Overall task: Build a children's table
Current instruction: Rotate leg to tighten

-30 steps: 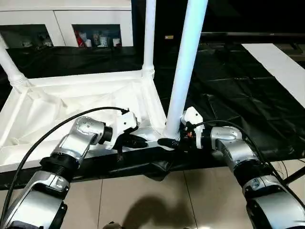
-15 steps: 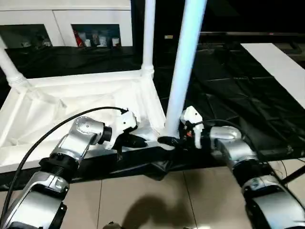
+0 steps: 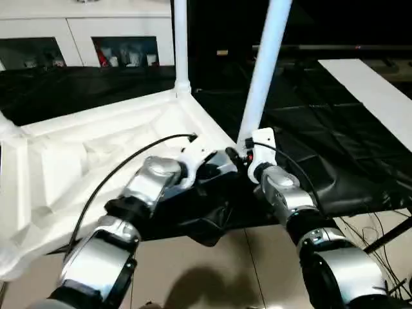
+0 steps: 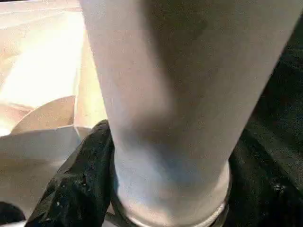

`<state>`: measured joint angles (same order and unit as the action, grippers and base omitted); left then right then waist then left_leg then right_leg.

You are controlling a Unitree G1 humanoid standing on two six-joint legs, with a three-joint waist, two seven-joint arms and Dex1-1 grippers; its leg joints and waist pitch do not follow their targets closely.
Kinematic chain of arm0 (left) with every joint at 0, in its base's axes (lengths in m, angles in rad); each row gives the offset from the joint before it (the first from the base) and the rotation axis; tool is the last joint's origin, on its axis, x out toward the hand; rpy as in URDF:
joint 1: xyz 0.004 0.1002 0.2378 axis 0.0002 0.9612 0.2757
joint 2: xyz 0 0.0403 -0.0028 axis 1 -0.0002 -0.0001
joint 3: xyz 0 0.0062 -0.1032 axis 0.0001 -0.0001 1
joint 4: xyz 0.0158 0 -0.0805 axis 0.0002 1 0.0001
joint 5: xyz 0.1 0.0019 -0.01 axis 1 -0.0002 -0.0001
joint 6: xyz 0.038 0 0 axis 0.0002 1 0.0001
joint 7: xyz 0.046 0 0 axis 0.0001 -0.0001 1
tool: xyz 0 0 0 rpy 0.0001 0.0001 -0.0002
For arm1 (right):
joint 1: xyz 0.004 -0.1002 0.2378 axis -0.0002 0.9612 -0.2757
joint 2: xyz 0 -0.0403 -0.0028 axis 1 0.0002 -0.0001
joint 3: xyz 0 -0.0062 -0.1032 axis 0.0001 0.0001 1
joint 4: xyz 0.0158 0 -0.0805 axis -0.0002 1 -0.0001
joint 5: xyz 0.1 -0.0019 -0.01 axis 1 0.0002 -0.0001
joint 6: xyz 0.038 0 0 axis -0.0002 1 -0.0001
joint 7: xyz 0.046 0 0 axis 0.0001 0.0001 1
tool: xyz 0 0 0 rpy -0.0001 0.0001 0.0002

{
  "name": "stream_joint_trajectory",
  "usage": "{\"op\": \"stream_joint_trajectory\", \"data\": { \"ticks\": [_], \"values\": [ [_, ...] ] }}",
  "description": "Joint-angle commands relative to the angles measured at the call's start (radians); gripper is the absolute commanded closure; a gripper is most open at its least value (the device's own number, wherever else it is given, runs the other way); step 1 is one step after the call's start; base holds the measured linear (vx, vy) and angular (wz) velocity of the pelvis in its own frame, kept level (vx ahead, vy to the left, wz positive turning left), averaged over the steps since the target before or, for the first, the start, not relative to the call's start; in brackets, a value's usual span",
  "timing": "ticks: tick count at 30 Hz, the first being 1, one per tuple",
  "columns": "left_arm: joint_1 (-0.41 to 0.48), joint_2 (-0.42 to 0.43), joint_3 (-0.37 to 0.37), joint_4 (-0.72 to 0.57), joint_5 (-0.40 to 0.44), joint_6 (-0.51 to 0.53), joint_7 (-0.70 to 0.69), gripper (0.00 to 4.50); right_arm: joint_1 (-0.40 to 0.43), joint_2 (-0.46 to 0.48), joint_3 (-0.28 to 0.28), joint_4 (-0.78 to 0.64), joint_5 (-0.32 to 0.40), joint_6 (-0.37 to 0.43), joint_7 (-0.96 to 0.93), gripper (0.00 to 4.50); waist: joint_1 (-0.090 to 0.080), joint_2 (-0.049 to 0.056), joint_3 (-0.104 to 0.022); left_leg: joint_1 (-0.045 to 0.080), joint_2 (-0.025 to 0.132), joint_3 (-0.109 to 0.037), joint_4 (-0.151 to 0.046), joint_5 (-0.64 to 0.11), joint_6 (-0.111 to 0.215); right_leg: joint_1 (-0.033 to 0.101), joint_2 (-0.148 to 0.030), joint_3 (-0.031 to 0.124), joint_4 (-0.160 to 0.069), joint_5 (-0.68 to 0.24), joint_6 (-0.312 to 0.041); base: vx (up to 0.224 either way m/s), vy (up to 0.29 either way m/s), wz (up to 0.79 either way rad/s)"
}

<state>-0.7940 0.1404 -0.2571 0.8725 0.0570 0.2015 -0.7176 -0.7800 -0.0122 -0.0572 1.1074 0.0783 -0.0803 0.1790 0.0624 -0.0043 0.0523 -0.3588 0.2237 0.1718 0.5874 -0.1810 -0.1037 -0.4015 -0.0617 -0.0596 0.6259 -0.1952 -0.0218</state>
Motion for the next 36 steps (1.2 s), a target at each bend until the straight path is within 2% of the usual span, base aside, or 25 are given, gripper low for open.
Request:
{"op": "stream_joint_trajectory", "data": {
  "ticks": [1, 3, 4, 5, 8, 9, 12, 14, 15, 17, 19, 20, 24, 30, 32, 34, 35, 36],
  "values": [
    [-0.001, 0.009, 0.046, 0.046, 0.014, 0.006, 0.107, 4.50, 0.003, 0.021, -0.025, 0.023, 0.028, -0.013, 0.005, 1.80, -0.002, 0.001, -0.067, 0.002, -0.001, 0.007, -0.063, -0.170, 0.020, 0.052, -0.064, 0.044, -0.082, -0.149, -0.201, 0.000, 0.000, 0.00],
    [-0.006, 0.005, 0.043, 0.057, 0.018, -0.009, 0.090, 4.50, -0.002, 0.026, -0.029, 0.016, 0.030, -0.049, 0.065, 1.80, -0.001, 0.001, -0.068, 0.001, -0.001, 0.007, -0.062, -0.161, 0.030, 0.054, -0.064, 0.044, -0.079, -0.118, -0.210, 0.000, 0.000, 0.00],
    [-0.007, 0.006, 0.040, 0.060, 0.019, -0.017, 0.083, 4.50, -0.002, 0.027, -0.031, 0.011, 0.033, -0.064, 0.075, 1.24, -0.001, 0.001, -0.068, 0.000, 0.000, 0.007, -0.063, -0.157, 0.035, 0.055, -0.064, 0.043, -0.078, -0.106, -0.217, 0.000, 0.000, 0.00],
    [-0.005, 0.009, 0.037, 0.058, 0.018, -0.019, 0.074, 4.50, -0.001, 0.026, -0.033, 0.004, 0.039, -0.076, 0.091, 1.10, -0.001, 0.001, -0.067, 0.001, 0.001, 0.008, -0.063, -0.159, 0.037, 0.054, -0.065, 0.043, -0.078, -0.104, -0.222, 0.000, 0.000, 0.00],
    [0.003, 0.020, 0.030, 0.047, 0.012, -0.040, 0.034, 4.50, 0.004, 0.010, -0.025, -0.017, 0.036, -0.104, 0.125, 1.04, -0.004, 0.001, -0.067, -0.002, 0.001, 0.007, -0.063, -0.174, 0.047, 0.057, -0.066, 0.042, -0.079, -0.118, -0.221, 0.000, 0.000, 0.00],
    [0.012, 0.034, 0.027, 0.033, 0.006, -0.056, 0.007, 4.50, 0.007, -0.013, -0.020, -0.034, 0.035, -0.110, 0.153, 0.90, -0.010, 0.001, -0.066, -0.007, 0.001, 0.004, -0.065, -0.167, 0.050, 0.060, -0.066, 0.039, -0.080, -0.133, -0.215, 0.000, 0.000, 0.00],
    [0.026, 0.053, 0.026, 0.004, -0.009, -0.071, -0.056, 4.50, 0.013, -0.047, -0.005, -0.055, 0.033, -0.092, 0.227, 0.64, -0.012, 0.002, -0.068, -0.005, 0.002, 0.006, -0.061, -0.144, 0.062, 0.059, -0.066, 0.041, -0.078, -0.102, -0.233, 0.000, 0.000, 0.00],
    [0.046, 0.083, 0.012, -0.034, -0.017, -0.088, -0.143, 4.50, 0.034, -0.091, 0.033, -0.098, 0.022, -0.064, 0.369, 0.64, -0.011, -0.001, -0.069, -0.009, 0.001, 0.006, -0.058, -0.126, 0.082, 0.064, -0.065, 0.042, -0.073, -0.058, -0.246, 0.000, 0.000, 0.00],
    [0.060, 0.106, -0.001, -0.058, -0.022, -0.101, -0.208, 4.50, 0.054, -0.126, 0.066, -0.128, 0.011, -0.051, 0.476, 0.64, -0.009, 0.004, -0.069, -0.007, 0.003, 0.006, -0.057, -0.118, 0.093, 0.063, -0.066, 0.042, -0.071, -0.034, -0.255, 0.000, 0.000, 0.00],
    [0.070, 0.118, -0.010, -0.074, -0.027, -0.119, -0.252, 4.50, 0.065, -0.147, 0.088, -0.142, 0.002, -0.046, 0.533, 0.64, -0.008, 0.002, -0.069, -0.005, 0.004, 0.007, -0.056, -0.119, 0.101, 0.062, -0.065, 0.041, -0.070, -0.021, -0.263, 0.000, 0.000, 0.00],
    [0.080, 0.133, -0.019, -0.094, -0.035, -0.122, -0.301, 4.50, 0.080, -0.169, 0.112, -0.160, -0.009, -0.047, 0.596, 0.64, -0.004, 0.003, -0.070, -0.006, 0.007, 0.007, -0.056, -0.121, 0.096, 0.063, -0.067, 0.041, -0.068, -0.021, -0.271, 0.000, 0.000, 0.00],
    [0.088, 0.146, -0.027, -0.115, -0.044, -0.117, -0.348, 4.50, 0.091, -0.188, 0.131, -0.175, -0.015, -0.045, 0.653, 0.64, -0.003, 0.011, -0.069, -0.004, 0.008, 0.007, -0.057, -0.124, 0.093, 0.061, -0.066, 0.040, -0.067, -0.022, -0.274, 0.000, 0.000, 0.00],
    [0.113, 0.184, -0.047, -0.189, -0.078, -0.089, -0.481, 4.50, 0.111, -0.225, 0.173, -0.202, -0.026, -0.035, 0.754, 0.64, 0.002, 0.014, -0.069, 0.001, 0.013, 0.011, -0.056, -0.140, 0.084, 0.057, -0.063, 0.040, -0.062, 0.010, -0.297, 0.000, 0.000, 0.00],
    [0.122, 0.203, -0.047, -0.211, -0.082, -0.083, -0.526, 4.50, 0.126, -0.230, 0.199, -0.242, -0.024, -0.009, 0.811, 0.64, 0.005, 0.014, -0.068, 0.001, 0.011, 0.009, -0.059, -0.153, 0.066, 0.059, -0.064, 0.040, -0.065, -0.024, -0.281, 0.000, 0.000, 0.00],
    [0.122, 0.206, -0.045, -0.210, -0.079, -0.086, -0.528, 4.50, 0.126, -0.229, 0.199, -0.242, -0.028, -0.005, 0.818, 0.98, 0.004, 0.012, -0.068, 0.001, 0.010, 0.009, -0.059, -0.158, 0.060, 0.059, -0.063, 0.040, -0.067, -0.040, -0.275, 0.000, 0.000, 0.00],
    [0.124, 0.210, -0.044, -0.214, -0.078, -0.085, -0.531, 4.50, 0.128, -0.230, 0.206, -0.245, -0.034, -0.003, 0.828, 1.02, 0.004, 0.013, -0.068, 0.000, 0.010, 0.008, -0.059, -0.154, 0.059, 0.059, -0.063, 0.040, -0.066, -0.041, -0.273, 0.000, 0.000, 0.00],
    [0.125, 0.211, -0.043, -0.215, -0.078, -0.084, -0.532, 4.50, 0.128, -0.231, 0.208, -0.245, -0.035, -0.003, 0.830, 1.24, 0.004, 0.013, -0.068, 0.000, 0.010, 0.008, -0.059, -0.152, 0.059, 0.059, -0.064, 0.040, -0.066, -0.037, -0.273, 0.000, 0.000, 0.00],
    [0.129, 0.216, -0.042, -0.225, -0.081, -0.077, -0.536, 4.50, 0.130, -0.232, 0.211, -0.249, -0.034, 0.001, 0.835, 1.24, 0.004, 0.012, -0.068, 0.000, 0.010, 0.008, -0.059, -0.150, 0.060, 0.059, -0.063, 0.040, -0.066, -0.036, -0.272, 0.000, 0.000, 0.00]
  ]
}}
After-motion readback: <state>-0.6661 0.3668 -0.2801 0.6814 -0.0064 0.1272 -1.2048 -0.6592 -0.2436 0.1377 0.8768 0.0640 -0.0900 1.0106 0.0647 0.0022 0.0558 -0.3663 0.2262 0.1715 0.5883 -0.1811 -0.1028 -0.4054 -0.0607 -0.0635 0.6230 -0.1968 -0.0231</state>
